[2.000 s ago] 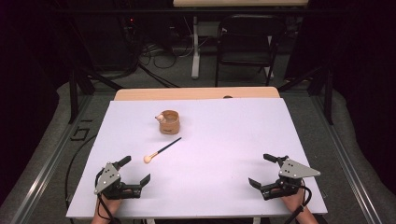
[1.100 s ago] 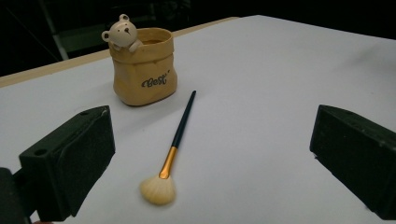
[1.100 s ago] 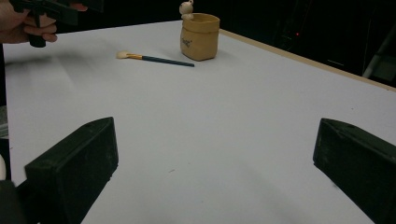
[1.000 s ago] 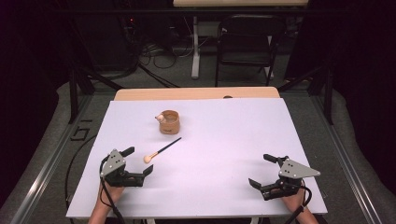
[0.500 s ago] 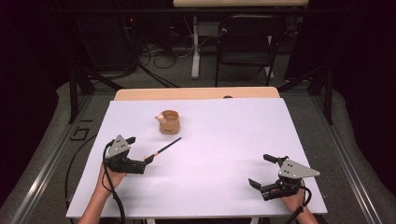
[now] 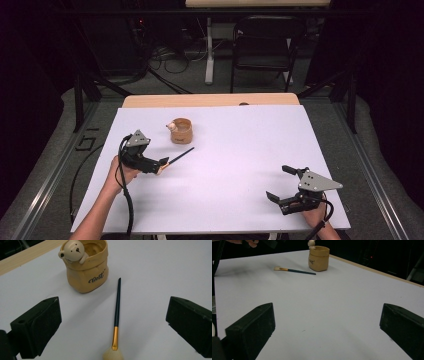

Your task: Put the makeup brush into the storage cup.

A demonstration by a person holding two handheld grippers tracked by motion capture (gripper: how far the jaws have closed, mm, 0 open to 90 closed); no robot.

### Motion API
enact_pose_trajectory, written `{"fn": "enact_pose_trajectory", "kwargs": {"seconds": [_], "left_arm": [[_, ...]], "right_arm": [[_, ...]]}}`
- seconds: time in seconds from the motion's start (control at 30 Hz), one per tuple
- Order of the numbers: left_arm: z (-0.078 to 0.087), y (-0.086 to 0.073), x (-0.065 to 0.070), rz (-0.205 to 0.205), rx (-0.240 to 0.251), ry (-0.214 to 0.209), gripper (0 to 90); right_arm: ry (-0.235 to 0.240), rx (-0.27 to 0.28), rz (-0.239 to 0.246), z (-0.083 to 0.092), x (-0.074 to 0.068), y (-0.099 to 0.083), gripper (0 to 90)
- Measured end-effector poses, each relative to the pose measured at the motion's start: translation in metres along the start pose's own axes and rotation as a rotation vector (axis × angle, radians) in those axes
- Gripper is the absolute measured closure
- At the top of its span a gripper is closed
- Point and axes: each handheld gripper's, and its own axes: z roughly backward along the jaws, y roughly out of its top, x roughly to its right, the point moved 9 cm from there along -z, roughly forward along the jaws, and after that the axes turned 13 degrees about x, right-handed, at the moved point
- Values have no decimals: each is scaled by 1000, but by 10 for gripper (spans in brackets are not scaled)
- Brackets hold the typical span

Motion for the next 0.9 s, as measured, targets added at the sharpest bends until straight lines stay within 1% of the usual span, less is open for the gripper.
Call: {"fn": "enact_pose_trajectory", "kwargs": {"seconds": [0.03,0.07,0.1,0.17,0.2,0.23,0.27,0.3,0.33,0.37,0.4,0.43,0.47,0.5,0.53,0.57,0.6,0.63,0.67,0.7,0.73,0.77,0.8,0.83,0.87,0.9], "left_arm": [[-3,1,-1,2,-21,0,3],[-3,1,-1,2,-21,0,3],[-5,2,-2,-3,-54,0,3],[-8,2,-3,-1,-83,-7,3],[-8,2,-3,-1,-83,-7,3],[-12,2,-4,-8,-110,-8,4],[-12,2,-4,-8,-110,-8,5],[-16,2,-6,-19,-144,-7,9],[-18,1,-7,-22,-165,-9,19],[-18,1,-7,-22,-165,-9,33],[-22,0,-7,-21,-207,-20,41],[-24,-1,-8,-30,-228,-16,46],[-24,-1,-8,-30,-228,-16,67],[-28,-2,-8,-31,-267,-19,77],[-30,-3,-8,-27,-295,-28,88],[-31,-4,-8,-29,-312,-26,105],[-33,-5,-7,-24,-338,-34,117],[-33,-5,-7,-24,-338,-34,135],[-34,-5,-7,-25,-358,-38,140],[-36,-7,-6,-40,-402,-36,144],[-37,-8,-6,-46,-418,-38,151],[-37,-8,-6,-46,-418,-38,168],[-39,-9,-5,-45,-442,-39,206],[-39,-9,-5,-45,-442,-39,222],[-41,-11,-4,-50,-471,-46,253],[-42,-11,-3,-50,-478,-50,286]], "right_arm": [[-1,2,0,0,0,0,0],[-1,2,0,0,0,0,0],[-1,6,0,0,0,1,0],[0,5,-4,1,1,0,0],[0,5,-4,1,1,0,0],[0,4,-8,1,0,0,0],[0,4,-8,1,0,0,0],[1,5,-6,0,1,0,0],[3,5,-8,0,0,0,0],[3,5,-8,0,0,0,0],[4,2,-10,0,0,0,0],[5,1,-9,0,0,0,0],[4,4,-9,0,0,0,0],[5,4,-11,-1,0,0,0],[6,3,-12,-1,0,0,0],[4,0,-10,-1,0,0,0],[3,0,-10,-1,0,0,0],[3,2,-10,0,0,0,0],[2,3,-10,0,0,0,0],[0,4,-12,0,0,0,0],[0,3,-10,0,0,0,0],[0,3,-11,0,0,0,0],[2,0,-13,-1,0,-1,0],[4,0,-13,-1,0,0,0],[5,0,-12,-1,0,0,0],[5,0,-10,0,-1,0,0]]}}
